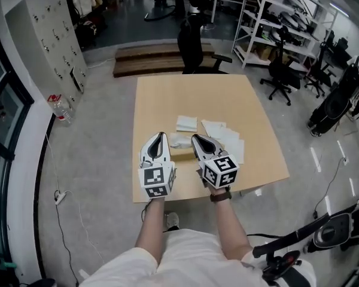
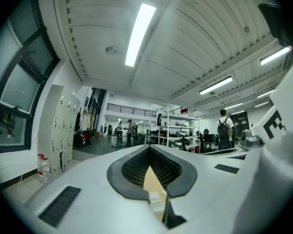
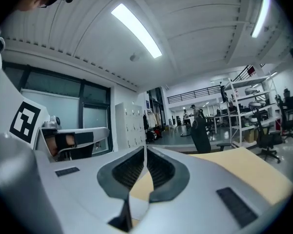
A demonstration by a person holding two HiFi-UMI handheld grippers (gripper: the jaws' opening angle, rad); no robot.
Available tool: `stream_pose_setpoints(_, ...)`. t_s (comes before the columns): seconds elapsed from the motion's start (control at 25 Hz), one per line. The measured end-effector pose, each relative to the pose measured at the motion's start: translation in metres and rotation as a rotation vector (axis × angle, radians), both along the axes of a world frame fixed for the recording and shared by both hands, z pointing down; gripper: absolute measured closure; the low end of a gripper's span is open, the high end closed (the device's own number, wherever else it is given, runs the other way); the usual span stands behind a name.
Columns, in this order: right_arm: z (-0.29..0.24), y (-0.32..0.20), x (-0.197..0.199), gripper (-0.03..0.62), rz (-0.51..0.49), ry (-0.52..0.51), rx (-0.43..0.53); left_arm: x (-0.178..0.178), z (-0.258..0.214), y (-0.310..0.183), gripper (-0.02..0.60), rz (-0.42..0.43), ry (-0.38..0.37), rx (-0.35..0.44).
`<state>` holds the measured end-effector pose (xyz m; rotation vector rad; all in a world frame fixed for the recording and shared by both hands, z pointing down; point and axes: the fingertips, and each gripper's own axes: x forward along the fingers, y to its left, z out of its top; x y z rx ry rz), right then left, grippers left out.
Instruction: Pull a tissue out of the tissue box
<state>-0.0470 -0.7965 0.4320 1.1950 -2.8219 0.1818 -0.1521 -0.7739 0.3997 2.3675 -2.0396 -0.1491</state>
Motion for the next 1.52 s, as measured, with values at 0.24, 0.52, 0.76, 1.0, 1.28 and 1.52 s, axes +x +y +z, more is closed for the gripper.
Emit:
stream_pose_setpoints(0.24,0.015,-0.057,-0.022,0.574,0.047,0.025,-0.019,-0.015,0.015,-0.065,0.580,0.091,0.015,-0.041)
stream_pose_setpoints(0.52,0.058,-0.114,-0.023,0.574,0.067,0.058,-0.071,-0.014,0.069,-0.118,0.580,0.133,0.013,-0.125)
stream_pose_setpoints(0.76,0.089,-0.150,-0.028,0.574,0.026,0.140,-0.125,-0.021,0.109,-0.154,0.578,0.125,0.018,-0.225)
stream_pose_setpoints(1.0,0.121,-0.162,-0.034,0.574,-0.025,0.220,-0.156,-0.022,0.154,-0.171,0.580,0.128,-0.008,-0.310)
stream_pose_setpoints(1.28,0.168,-0.166,-0.048,0.574,-0.114,0.350,-0.212,-0.022,0.193,-0.184,0.580,0.150,0.019,-0.391)
stream_pose_setpoints(1.52,0.197,-0.165,-0.056,0.574,-0.161,0.412,-0.257,-0.025,0.211,-0.192,0.580,0.153,0.028,-0.430)
